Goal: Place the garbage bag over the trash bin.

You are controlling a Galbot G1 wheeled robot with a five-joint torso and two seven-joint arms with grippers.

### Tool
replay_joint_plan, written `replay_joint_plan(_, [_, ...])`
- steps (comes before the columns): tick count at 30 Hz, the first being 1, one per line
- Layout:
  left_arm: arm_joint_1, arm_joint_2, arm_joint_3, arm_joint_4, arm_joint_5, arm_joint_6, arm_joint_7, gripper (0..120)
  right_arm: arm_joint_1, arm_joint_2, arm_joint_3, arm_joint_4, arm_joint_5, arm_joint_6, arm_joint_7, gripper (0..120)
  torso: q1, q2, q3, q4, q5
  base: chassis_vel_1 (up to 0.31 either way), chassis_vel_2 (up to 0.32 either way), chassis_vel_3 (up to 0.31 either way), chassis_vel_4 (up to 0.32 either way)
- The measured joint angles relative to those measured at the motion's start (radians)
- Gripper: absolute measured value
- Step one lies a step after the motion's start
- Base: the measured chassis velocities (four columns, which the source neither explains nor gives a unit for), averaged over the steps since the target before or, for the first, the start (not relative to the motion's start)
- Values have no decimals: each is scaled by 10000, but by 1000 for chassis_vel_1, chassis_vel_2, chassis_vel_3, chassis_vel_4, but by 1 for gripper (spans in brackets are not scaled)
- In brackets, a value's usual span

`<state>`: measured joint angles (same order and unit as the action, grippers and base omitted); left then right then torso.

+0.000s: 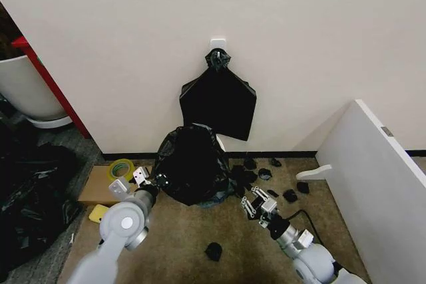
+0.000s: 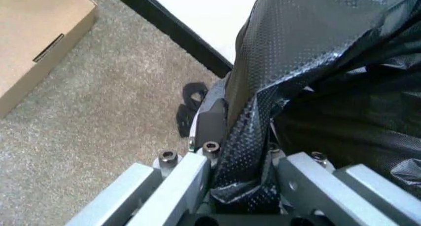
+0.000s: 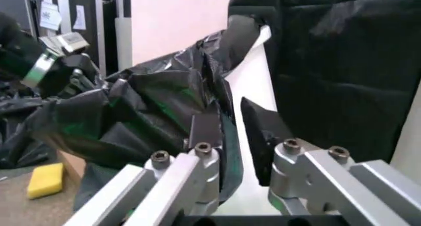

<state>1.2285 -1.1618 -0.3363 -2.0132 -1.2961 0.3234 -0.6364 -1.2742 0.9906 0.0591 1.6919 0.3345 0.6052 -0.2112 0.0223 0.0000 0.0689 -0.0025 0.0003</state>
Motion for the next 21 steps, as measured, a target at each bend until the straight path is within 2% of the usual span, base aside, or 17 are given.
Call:
replay_joint_plan(4, [-2,-1,68,-5,38,-1,13,0,108,6,30,-172,-92,-29,43,8,0,0,0,0,0,0,0,0,0])
replay_joint_plan(7, [-17,-3,127,25,67,-4,21,0,135,14,41,-247,-105,-33,71,0,0,0,0,0,0,0,0,0,0])
replay_joint_plan(21, [-105,-21,240,103,87,-11,41,0,204,61,115,-376,-185,-160,353,0,0,0,0,0,0,0,0,0,0])
